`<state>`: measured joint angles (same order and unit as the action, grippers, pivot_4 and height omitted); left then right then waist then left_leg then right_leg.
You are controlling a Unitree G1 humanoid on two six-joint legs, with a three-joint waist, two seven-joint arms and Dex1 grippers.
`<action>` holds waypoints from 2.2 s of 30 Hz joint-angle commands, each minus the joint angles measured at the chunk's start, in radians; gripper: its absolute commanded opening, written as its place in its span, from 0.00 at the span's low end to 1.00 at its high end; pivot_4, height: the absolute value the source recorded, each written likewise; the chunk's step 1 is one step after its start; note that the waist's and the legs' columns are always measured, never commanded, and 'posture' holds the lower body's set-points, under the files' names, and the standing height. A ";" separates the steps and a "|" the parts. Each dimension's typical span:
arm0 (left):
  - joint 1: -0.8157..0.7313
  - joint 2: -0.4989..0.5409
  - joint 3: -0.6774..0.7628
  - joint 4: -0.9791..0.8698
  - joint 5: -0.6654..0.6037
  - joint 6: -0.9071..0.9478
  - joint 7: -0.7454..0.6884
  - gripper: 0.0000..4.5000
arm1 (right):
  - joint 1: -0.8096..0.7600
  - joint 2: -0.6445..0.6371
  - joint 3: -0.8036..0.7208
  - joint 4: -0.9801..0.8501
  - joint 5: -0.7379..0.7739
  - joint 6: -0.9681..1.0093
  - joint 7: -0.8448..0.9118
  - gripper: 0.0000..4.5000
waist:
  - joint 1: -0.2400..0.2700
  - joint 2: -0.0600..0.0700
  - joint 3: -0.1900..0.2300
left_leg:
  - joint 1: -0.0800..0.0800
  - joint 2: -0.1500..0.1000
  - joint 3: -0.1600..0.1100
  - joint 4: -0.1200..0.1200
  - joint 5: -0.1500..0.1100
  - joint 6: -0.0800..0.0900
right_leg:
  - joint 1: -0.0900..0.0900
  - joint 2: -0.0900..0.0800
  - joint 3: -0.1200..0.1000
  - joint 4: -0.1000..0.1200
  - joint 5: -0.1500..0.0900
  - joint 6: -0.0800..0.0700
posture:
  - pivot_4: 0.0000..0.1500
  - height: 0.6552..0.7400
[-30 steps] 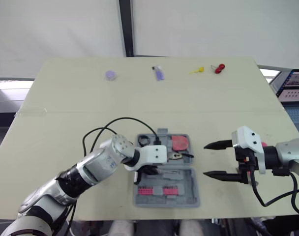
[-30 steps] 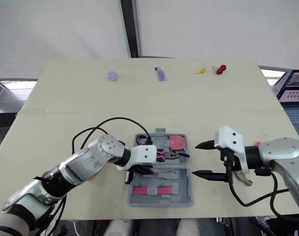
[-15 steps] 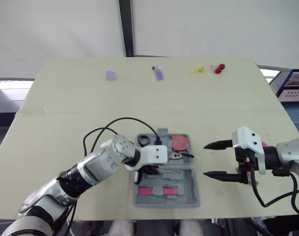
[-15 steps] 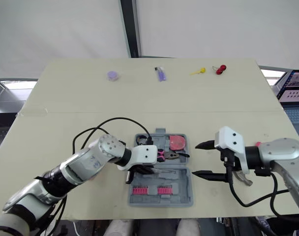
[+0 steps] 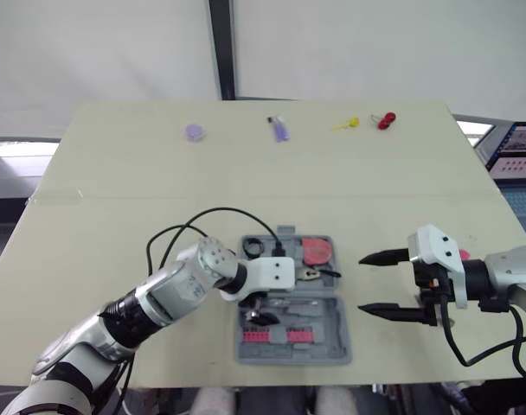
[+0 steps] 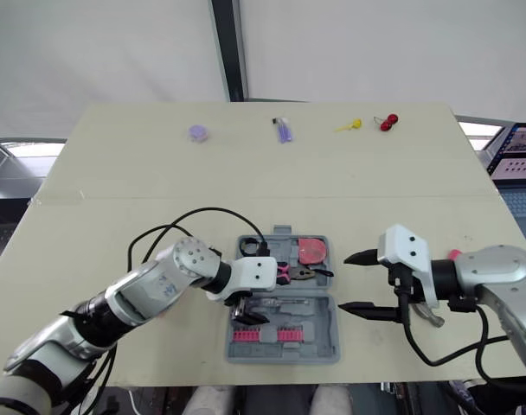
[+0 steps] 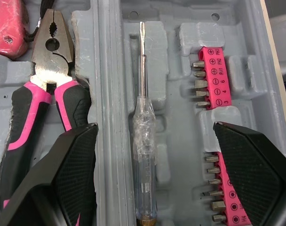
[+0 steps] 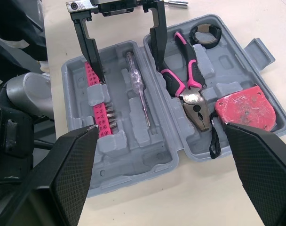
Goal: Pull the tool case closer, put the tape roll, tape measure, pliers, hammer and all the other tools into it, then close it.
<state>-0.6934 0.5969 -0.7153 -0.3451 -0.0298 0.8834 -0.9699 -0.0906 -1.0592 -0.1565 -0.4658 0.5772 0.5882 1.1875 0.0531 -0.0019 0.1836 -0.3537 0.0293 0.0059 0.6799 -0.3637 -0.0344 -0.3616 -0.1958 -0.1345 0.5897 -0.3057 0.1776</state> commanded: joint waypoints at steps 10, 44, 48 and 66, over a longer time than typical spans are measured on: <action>0.091 -0.127 0.392 0.142 -0.270 -0.268 -0.081 0.93 | -0.010 -0.008 -0.021 -0.012 0.006 -0.013 0.005 1.00 | -0.005 0.001 -0.001 | 0.000 0.000 0.000 0.001 0.000 0.000 | 0.000 0.000 0.000 0.000 0.000 0.000 | 1.00 1.00; 0.290 -0.165 0.344 0.483 -0.128 -0.738 -0.177 0.01 | 0.004 -0.015 -0.049 -0.022 0.009 0.005 -0.005 1.00 | -0.002 0.002 -0.001 | 0.000 0.000 0.001 0.001 0.000 0.000 | 0.001 0.000 0.000 0.000 0.000 0.000 | 1.00 1.00; 0.289 -0.174 0.348 0.492 -0.117 -0.740 -0.165 0.01 | 0.008 -0.013 -0.050 -0.025 0.010 0.007 -0.009 1.00 | -0.002 0.002 -0.001 | 0.000 0.000 0.001 0.001 0.000 0.000 | 0.001 0.000 0.000 0.000 0.000 0.000 | 1.00 1.00; 0.280 -0.162 0.280 0.539 0.023 -0.765 -0.127 0.01 | 0.008 -0.014 -0.053 -0.028 0.016 0.010 -0.018 1.00 | -0.001 0.002 -0.002 | 0.001 0.000 0.001 0.001 0.000 0.000 | 0.001 0.000 0.000 0.000 0.000 0.000 | 1.00 1.00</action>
<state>-0.4239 0.4246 -0.4036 0.1727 -0.0519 0.1245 -1.1035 -0.0839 -1.0591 -0.1650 -0.4661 0.5785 0.5973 1.1725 0.0526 0.0001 0.1816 -0.3531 0.0293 0.0067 0.6813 -0.3639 -0.0340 -0.3601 -0.1960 -0.1347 0.5897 -0.3055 0.1779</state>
